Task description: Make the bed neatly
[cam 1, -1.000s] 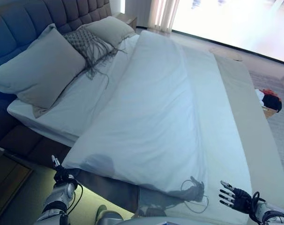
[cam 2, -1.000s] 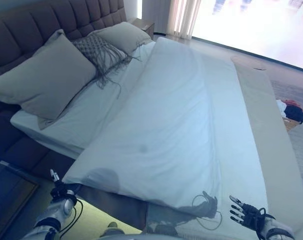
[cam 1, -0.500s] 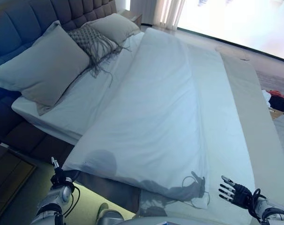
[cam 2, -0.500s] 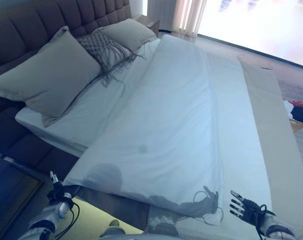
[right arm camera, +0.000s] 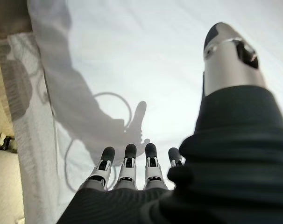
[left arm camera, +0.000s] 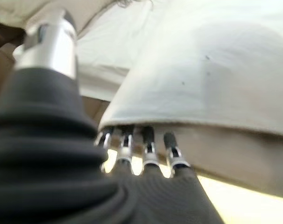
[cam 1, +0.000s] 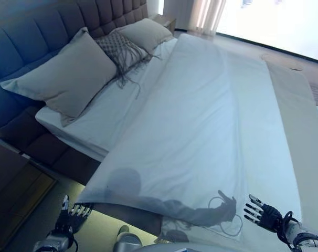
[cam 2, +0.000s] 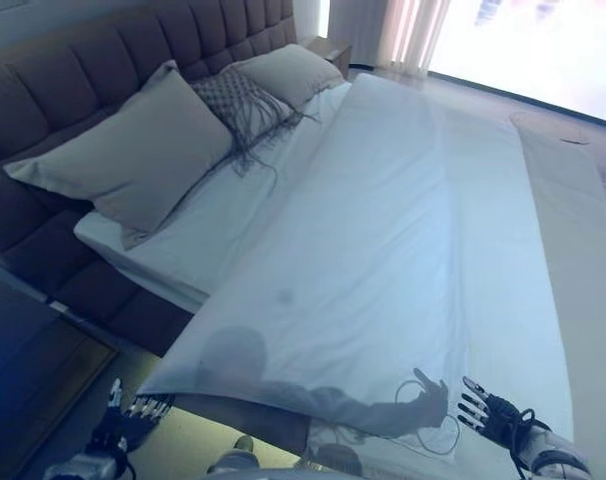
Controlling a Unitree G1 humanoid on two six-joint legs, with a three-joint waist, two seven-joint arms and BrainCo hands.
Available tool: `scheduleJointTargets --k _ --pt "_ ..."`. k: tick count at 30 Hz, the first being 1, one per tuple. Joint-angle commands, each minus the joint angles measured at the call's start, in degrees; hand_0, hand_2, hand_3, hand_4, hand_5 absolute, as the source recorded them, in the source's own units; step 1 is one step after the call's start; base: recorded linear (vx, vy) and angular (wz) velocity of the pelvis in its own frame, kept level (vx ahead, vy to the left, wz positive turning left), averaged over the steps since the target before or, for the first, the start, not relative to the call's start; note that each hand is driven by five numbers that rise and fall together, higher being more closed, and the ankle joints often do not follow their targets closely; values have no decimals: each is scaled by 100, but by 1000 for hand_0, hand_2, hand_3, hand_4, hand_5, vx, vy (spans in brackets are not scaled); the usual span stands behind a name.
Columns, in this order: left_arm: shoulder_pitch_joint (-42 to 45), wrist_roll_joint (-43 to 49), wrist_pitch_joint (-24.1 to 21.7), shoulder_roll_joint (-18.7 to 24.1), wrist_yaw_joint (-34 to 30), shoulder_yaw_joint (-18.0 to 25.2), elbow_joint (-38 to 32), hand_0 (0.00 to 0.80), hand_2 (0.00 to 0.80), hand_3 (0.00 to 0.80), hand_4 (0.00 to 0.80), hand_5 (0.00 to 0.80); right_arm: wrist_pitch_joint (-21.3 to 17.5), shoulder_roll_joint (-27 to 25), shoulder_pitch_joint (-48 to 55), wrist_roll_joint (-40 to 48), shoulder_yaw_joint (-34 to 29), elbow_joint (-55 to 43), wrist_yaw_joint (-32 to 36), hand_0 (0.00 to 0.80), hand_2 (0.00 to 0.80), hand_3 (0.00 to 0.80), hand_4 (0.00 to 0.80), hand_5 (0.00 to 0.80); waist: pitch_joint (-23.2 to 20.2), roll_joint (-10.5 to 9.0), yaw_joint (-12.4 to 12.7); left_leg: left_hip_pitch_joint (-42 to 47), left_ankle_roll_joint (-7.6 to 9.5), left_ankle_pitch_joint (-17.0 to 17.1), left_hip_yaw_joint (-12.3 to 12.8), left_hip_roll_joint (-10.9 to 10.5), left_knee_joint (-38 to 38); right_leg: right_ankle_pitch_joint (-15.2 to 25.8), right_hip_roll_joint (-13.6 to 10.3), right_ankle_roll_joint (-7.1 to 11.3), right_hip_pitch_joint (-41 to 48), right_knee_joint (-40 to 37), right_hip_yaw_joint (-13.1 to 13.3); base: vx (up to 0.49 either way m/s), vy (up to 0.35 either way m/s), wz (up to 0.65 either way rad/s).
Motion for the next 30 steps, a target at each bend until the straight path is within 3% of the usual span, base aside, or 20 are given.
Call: scheduleJointTargets --k 1,7,18,25,30 --pt "779 97 -872 886 -104 195 390 0 0 0 0 0 -151 -117 -118 174 109 -57 -33 0 0 0 0 0 33 -163 498 0 477 13 202 -306 -35 -59 -672 207 -98 373 221 -33 11 3" --pt "1062 -76 -1017 425 -307 0 521 0 0 0 0 0 -114 -51 -235 257 138 -205 -155 0 0 0 0 0 176 -196 626 39 486 -25 169 -277 -12 -110 -673 177 -96 474 194 -21 -10 19" --pt "1339 602 -1611 -93 25 -453 658 0 0 0 0 0 74 22 -378 416 278 -545 -179 0 0 0 0 0 178 -326 683 0 505 10 114 -277 -46 -8 -654 195 -143 432 182 -4 -39 18" --pt "1190 975 -2003 -331 147 -994 558 0 0 0 0 0 -144 175 -325 25 431 -329 -92 0 0 0 0 0 86 -306 537 9 481 17 303 -232 -74 79 -633 205 -162 328 287 1 -39 -1" --pt "882 1279 -2006 -481 423 -1519 335 0 0 0 0 0 -316 467 -254 -214 752 -232 24 0 0 0 0 0 0 -272 355 4 446 40 514 -189 -74 183 -620 213 -180 199 427 5 -33 -16"
